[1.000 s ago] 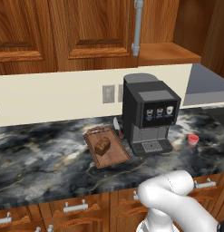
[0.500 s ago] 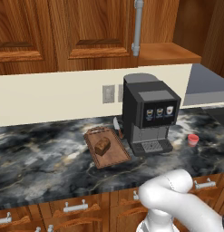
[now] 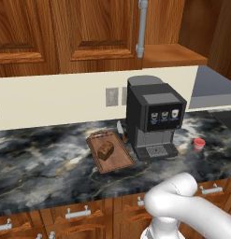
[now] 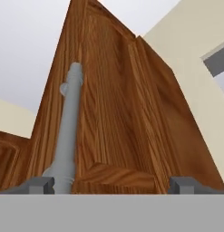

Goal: Pick the bread, place it on the cutting board, pick the jam, place it on the counter, and close the cabinet.

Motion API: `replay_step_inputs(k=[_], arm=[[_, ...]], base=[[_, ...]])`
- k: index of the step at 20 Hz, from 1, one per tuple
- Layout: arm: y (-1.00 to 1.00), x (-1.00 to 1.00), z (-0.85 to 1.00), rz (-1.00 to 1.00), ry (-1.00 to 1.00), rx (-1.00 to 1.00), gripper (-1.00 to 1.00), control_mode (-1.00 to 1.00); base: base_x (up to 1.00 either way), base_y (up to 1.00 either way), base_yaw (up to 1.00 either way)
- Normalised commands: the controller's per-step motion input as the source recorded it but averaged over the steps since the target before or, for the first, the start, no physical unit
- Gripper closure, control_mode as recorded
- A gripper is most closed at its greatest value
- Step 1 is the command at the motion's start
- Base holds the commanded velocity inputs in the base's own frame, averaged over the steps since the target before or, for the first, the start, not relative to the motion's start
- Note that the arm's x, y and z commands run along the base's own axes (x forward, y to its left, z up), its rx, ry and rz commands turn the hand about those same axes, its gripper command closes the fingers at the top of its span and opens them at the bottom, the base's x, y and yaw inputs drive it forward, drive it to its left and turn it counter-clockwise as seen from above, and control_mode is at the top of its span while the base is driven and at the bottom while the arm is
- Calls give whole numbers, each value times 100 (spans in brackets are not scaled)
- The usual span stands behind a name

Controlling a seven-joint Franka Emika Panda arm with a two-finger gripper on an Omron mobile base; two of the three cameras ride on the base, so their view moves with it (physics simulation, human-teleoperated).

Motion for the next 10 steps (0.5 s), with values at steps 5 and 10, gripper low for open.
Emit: replay_step_inputs(k=[5, 10], arm=[[0, 0, 0, 8, -2, 0, -100, -100], [0, 0, 0, 2, -3, 0, -100, -100]], base=[[0, 0, 0], [0, 0, 0]])
